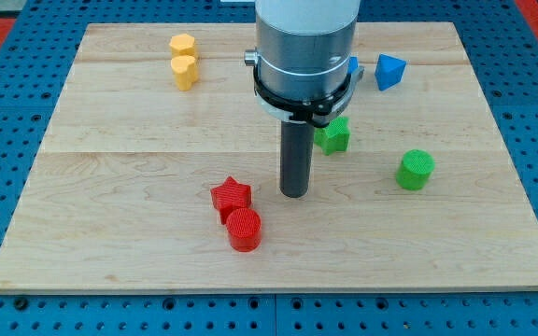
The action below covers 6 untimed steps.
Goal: Push the green star to the top of the blue triangle
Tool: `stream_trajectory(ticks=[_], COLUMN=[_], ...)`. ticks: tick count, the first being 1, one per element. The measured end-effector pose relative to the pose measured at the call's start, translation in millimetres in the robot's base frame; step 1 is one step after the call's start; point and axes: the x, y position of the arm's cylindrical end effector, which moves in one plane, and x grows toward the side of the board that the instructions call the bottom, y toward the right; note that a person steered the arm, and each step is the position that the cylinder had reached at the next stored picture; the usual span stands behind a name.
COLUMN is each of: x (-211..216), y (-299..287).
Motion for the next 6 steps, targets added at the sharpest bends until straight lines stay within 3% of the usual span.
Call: stream_trajectory(ticks=[3,5,6], x=[-50.0,-54.0,-103.7], y=[21.8,87.8,98.6])
